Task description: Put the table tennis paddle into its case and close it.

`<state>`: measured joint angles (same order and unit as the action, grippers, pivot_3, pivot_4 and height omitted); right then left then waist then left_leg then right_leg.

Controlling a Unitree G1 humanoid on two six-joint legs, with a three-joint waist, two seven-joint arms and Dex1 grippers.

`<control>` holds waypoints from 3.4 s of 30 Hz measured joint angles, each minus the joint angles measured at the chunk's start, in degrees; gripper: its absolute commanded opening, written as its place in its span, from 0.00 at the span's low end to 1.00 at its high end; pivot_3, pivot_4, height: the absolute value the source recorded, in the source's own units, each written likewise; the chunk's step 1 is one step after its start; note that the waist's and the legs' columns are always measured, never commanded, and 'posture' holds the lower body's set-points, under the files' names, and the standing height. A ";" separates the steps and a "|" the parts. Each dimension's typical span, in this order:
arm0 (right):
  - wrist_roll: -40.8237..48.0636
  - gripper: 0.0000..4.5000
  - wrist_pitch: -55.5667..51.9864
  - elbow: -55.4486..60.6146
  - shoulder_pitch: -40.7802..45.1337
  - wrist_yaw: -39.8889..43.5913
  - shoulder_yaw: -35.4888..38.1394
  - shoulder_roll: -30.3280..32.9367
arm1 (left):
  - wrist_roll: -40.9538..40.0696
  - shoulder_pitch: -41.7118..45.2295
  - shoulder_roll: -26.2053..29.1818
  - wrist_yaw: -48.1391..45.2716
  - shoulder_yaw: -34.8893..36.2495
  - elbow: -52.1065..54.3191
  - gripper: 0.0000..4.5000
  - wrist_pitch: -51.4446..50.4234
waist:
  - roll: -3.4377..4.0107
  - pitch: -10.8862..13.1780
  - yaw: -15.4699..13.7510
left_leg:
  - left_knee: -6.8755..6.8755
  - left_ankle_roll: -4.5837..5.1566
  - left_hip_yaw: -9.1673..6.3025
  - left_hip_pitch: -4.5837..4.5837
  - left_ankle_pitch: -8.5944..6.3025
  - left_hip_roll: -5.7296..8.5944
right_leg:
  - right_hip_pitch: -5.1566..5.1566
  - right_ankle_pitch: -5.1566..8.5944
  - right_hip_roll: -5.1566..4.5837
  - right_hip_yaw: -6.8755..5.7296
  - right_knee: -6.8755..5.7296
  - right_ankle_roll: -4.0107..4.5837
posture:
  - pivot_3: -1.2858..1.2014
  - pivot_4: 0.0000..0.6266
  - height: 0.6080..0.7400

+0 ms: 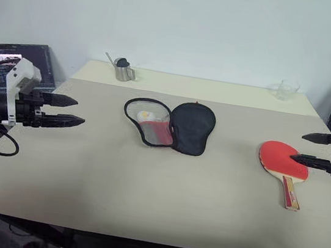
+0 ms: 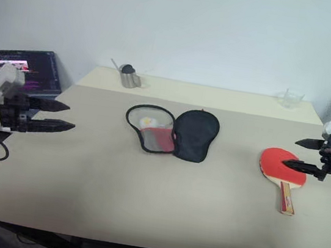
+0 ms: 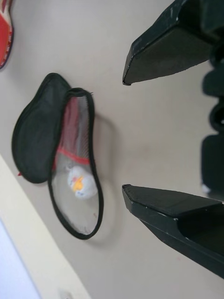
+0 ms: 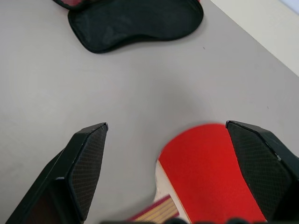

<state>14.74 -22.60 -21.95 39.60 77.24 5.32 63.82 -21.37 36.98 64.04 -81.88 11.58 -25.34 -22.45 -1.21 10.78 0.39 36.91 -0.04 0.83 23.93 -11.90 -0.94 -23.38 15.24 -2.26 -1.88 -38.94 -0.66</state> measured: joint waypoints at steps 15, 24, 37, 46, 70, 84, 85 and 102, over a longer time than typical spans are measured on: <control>0.02 0.99 2.06 1.46 -0.58 -2.60 0.40 -3.39 | -0.41 -3.95 -6.38 9.83 1.24 2.43 0.83 -2.77 | 0.06 0.02 -0.52 | 0.04 -0.01 -0.01 -0.01 -0.01 -0.04 | 0.03 -0.02 0.03 0.05 -0.02 0.04 | 0.52 0.24 1.00; 3.91 0.99 -2.73 11.35 -9.81 -5.84 5.68 -3.01 | 4.06 0.00 -27.06 25.09 -5.29 -6.08 0.83 -4.49 | -0.05 0.08 -0.63 | 0.16 -0.01 -0.12 0.10 0.00 0.04 | 0.06 -0.10 0.00 0.06 -0.03 -0.07 | 0.52 0.24 1.00; 6.86 0.99 -10.47 22.50 -19.08 -11.47 11.95 -1.81 | -2.97 3.36 -30.82 26.18 -2.34 -4.33 0.83 -13.00 | -0.06 0.08 -0.37 | 0.17 -0.01 -0.14 -0.05 0.01 0.09 | 0.20 -0.13 0.02 0.04 -0.03 -0.12 | 0.52 0.24 1.00; 8.24 0.99 -11.96 24.50 -21.33 -13.95 13.93 -1.82 | -0.69 4.08 -37.21 32.93 -4.51 -6.98 0.83 -12.22 | -0.08 0.08 -0.51 | 0.11 -0.01 -0.15 0.00 0.02 0.13 | 0.19 -0.15 0.02 0.08 0.05 -0.16 | 0.52 0.24 1.00; 9.22 1.00 -12.41 25.00 -21.38 -16.31 13.50 -2.12 | 1.31 7.79 -43.07 41.99 -3.24 -15.74 0.00 -7.13 | -0.09 0.09 -0.42 | 0.14 -0.01 -0.12 -0.01 0.02 0.17 | 0.20 -0.15 0.07 -0.01 0.04 -0.18 | 0.52 0.24 1.00; 9.14 1.00 -11.65 24.24 -20.13 -16.59 11.55 -2.51 | 3.31 8.79 -50.23 44.12 -5.06 -15.80 0.00 -5.87 | -0.09 0.09 -0.62 | 0.14 -0.01 -0.13 0.01 0.02 0.20 | 0.20 -0.15 0.06 -0.03 0.05 -0.20 | 0.52 0.24 1.00; 9.15 1.00 -11.65 24.25 -20.13 -16.62 11.55 -2.52 | 3.36 8.78 -50.83 43.78 -5.57 -15.27 0.00 -5.94 | -0.09 0.09 -0.69 | 0.14 -0.01 -0.14 0.02 0.02 0.21 | 0.20 -0.15 0.06 -0.03 0.05 -0.20 | 0.52 0.24 1.00; 9.29 1.00 -11.65 24.34 -20.88 -17.41 11.57 -2.53 | 3.25 4.49 -49.33 34.45 -11.00 -4.30 0.00 -12.46 | -0.09 0.09 -0.55 | 0.10 -0.01 -0.14 0.00 0.02 0.20 | 0.20 -0.14 0.09 -0.02 0.07 -0.19 | 0.52 0.24 1.00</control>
<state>24.03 -34.25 2.39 18.72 59.84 16.88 61.29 -18.12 41.47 14.71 -47.43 0.58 -29.65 -34.91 -1.30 10.86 -0.17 37.01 -0.05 0.69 23.94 -11.88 -0.75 -23.18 15.09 -2.17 -1.90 -38.87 -0.85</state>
